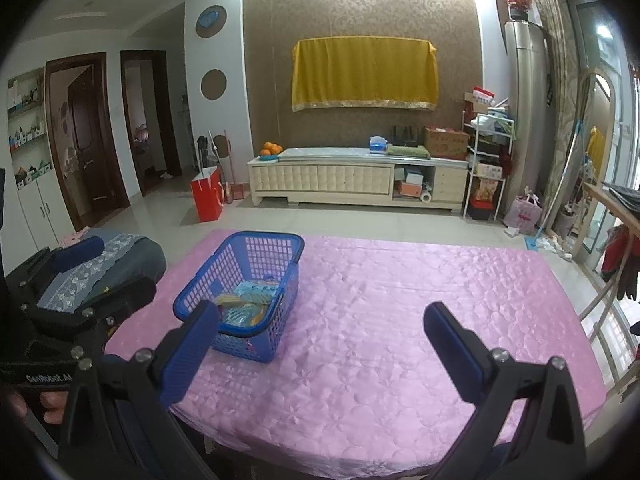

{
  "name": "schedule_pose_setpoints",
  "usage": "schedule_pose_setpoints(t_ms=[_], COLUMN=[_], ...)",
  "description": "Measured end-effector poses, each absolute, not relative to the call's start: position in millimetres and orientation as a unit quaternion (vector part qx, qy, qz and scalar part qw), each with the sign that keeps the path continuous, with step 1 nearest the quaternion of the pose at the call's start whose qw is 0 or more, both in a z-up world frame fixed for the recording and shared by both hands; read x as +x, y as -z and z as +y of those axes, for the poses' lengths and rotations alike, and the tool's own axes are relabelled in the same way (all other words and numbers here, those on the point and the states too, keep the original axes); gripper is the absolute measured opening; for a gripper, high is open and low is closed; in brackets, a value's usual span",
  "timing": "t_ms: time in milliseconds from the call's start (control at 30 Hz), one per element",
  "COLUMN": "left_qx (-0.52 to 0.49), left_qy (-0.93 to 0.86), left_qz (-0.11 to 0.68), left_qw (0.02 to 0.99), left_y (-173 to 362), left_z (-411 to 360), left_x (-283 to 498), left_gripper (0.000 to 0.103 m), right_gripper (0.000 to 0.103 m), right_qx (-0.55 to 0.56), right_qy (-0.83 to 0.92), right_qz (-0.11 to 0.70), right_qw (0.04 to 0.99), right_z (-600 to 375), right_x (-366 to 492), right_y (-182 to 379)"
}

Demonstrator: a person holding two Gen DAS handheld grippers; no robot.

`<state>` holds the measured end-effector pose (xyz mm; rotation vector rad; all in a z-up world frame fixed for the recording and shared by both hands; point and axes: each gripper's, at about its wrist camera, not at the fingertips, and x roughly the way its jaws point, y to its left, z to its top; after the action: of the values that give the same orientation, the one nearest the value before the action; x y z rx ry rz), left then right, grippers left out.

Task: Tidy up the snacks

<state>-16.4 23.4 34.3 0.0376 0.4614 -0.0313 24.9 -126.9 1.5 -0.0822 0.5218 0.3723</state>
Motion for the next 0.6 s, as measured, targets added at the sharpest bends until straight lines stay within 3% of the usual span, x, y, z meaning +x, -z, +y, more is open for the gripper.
schedule_pose_setpoints(t_ms=[600], left_qx=[0.016], left_qy=[0.019], left_qz=[0.230], left_qw=[0.973], left_y=[-35.2], left_z=[22.0], left_x=[-21.6], left_gripper=[0.103], right_gripper=[0.103], right_qx=[-0.039], right_qy=[-0.185], right_qz=[0.255], right_qw=[0.948], right_z=[-126.5], right_x=[23.6], right_y=[-3.4])
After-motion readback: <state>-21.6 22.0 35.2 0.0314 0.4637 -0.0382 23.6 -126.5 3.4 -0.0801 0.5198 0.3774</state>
